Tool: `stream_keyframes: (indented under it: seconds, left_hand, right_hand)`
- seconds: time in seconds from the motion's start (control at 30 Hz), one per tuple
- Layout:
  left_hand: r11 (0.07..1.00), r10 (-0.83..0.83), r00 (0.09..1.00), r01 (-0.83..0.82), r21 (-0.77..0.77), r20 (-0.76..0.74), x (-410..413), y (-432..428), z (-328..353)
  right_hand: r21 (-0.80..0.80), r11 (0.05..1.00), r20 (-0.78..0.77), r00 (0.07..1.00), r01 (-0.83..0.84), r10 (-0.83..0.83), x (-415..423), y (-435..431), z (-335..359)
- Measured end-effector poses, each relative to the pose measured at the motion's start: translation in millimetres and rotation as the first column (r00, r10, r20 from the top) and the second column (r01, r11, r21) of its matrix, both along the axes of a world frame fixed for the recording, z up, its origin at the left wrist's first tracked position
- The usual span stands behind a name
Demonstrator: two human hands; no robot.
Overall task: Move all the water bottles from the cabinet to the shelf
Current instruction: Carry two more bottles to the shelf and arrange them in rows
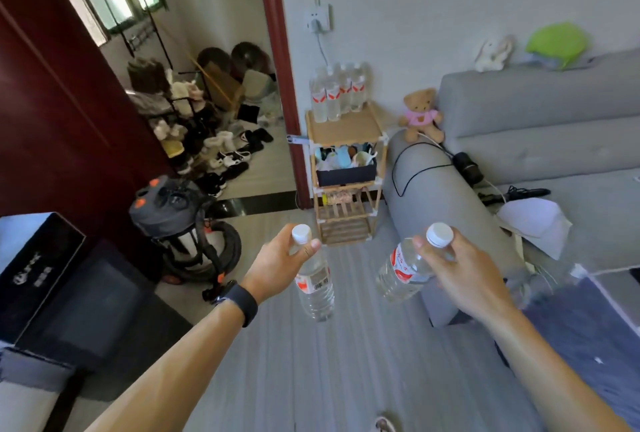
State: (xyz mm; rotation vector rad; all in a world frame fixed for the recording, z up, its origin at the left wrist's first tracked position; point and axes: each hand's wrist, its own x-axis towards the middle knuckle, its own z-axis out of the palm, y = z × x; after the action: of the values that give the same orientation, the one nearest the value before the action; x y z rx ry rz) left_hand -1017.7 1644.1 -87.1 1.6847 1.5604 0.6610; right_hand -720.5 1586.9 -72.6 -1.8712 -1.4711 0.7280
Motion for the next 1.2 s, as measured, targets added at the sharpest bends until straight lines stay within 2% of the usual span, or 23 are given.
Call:
stream_keyframes:
  seconds: [0.27, 0.7, 0.9, 1.03, 1.2]
  left_hand:
    - [0.997, 0.071, 0.997, -0.071, 0.002, 0.012, 28.9, 140.2, -4.5]
    - [0.999, -0.003, 1.000, 0.004, -0.039, 0.031, 41.7, 406.4, -24.9]
    - [1.000, 0.002, 0.996, 0.000, -0.020, 0.084, 56.4, 523.7, -22.8]
    - [0.999, 0.024, 0.997, -0.022, -0.030, 0.071, 72.7, 583.5, -32.2]
    - [0.992, 0.105, 0.993, -0.100, -0.078, 0.057, 108.8, 646.7, -56.5]
  right_hand:
    - [0.012, 0.999, 0.018, 0.999, -0.040, 0.040, 36.1, 153.5, 3.5]
    - [-0.124, 0.988, 0.063, 0.993, -0.090, 0.099, 41.0, 395.7, 0.5]
    - [-0.138, 0.989, 0.017, 0.999, -0.043, 0.046, 44.5, 487.7, 4.9]
    - [-0.177, 0.984, -0.011, 1.000, -0.001, -0.001, 61.8, 546.1, -8.3]
    - [-0.189, 0.979, -0.015, 0.997, -0.071, 0.070, 94.1, 627.1, -43.6]
